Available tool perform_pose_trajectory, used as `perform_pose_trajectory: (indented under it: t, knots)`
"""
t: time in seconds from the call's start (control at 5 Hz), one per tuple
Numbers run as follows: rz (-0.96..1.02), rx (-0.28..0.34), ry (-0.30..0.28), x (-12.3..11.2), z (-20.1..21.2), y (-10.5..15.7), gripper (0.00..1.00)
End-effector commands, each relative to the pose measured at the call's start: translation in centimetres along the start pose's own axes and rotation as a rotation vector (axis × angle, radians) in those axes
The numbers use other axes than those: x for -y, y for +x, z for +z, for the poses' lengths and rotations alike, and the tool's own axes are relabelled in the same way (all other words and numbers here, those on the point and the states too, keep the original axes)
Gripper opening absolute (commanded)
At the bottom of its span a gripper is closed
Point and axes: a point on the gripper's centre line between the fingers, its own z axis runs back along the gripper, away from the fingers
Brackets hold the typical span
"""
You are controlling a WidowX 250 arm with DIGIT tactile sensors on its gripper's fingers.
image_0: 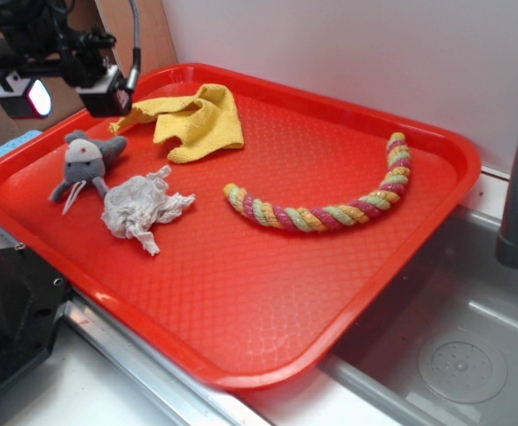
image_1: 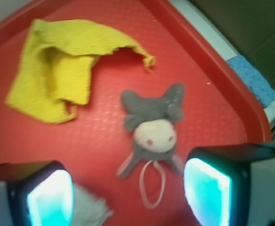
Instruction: Grab the gray animal.
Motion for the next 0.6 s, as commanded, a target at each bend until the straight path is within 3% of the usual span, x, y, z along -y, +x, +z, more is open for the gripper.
perform_pose_trajectory:
  t: [0.0,0.2,0.4]
  knots:
    - [0.042,0.047,0.114,-1.7,-5.5,2.1,1.0]
    - [0.008,0.03,0.095,-1.3,-7.4,2.2,1.0]
    - [0.01,0.034,0.053,-1.1,-7.4,2.0,0.0]
